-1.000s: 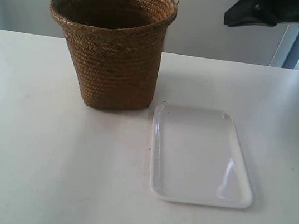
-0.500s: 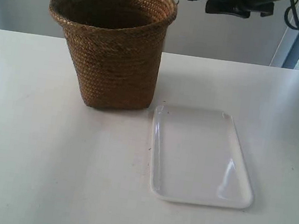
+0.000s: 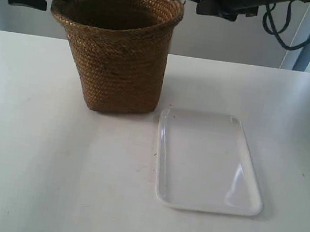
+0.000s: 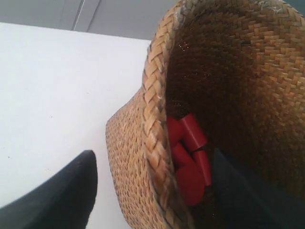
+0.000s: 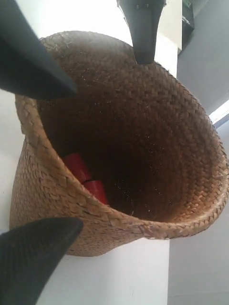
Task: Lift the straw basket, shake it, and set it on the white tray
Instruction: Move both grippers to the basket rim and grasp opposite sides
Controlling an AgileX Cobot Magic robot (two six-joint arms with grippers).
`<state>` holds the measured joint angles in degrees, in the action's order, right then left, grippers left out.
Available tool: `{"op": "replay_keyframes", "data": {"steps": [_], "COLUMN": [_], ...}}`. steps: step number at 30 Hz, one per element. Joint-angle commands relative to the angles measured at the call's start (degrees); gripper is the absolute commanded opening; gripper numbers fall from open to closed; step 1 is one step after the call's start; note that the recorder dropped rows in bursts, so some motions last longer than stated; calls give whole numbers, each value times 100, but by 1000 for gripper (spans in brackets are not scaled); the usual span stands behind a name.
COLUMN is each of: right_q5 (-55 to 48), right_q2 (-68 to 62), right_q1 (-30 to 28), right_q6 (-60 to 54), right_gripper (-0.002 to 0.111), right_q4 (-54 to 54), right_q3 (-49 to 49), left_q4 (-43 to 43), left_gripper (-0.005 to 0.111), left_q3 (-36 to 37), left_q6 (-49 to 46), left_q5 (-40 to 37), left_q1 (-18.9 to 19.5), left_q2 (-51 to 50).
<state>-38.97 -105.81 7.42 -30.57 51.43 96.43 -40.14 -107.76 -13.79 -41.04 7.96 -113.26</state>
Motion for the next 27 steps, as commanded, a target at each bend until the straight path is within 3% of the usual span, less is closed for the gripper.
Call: {"op": "replay_keyframes", "data": {"steps": [1, 14, 20, 27], "right_q5": [262, 1509, 1515, 1404], "right_q2": [-114, -747, -1054, -1443], "right_q1": [158, 277, 277, 277], "right_q6": [-69, 140, 140, 329], "right_gripper": [66, 66, 66, 64], "right_q4": [56, 71, 271, 305], "right_q3": [39, 39, 229, 479], "left_q4": [-2, -14, -554, -580], "left_gripper": [71, 71, 71, 70], "left_q3": [-30, -19, -19, -19], "left_q6": [-12, -153, -153, -427], "left_q5": [60, 371, 346, 354], "left_q1": [-9, -9, -23, -93], "left_q2": [-17, -199, -526, -620]}}
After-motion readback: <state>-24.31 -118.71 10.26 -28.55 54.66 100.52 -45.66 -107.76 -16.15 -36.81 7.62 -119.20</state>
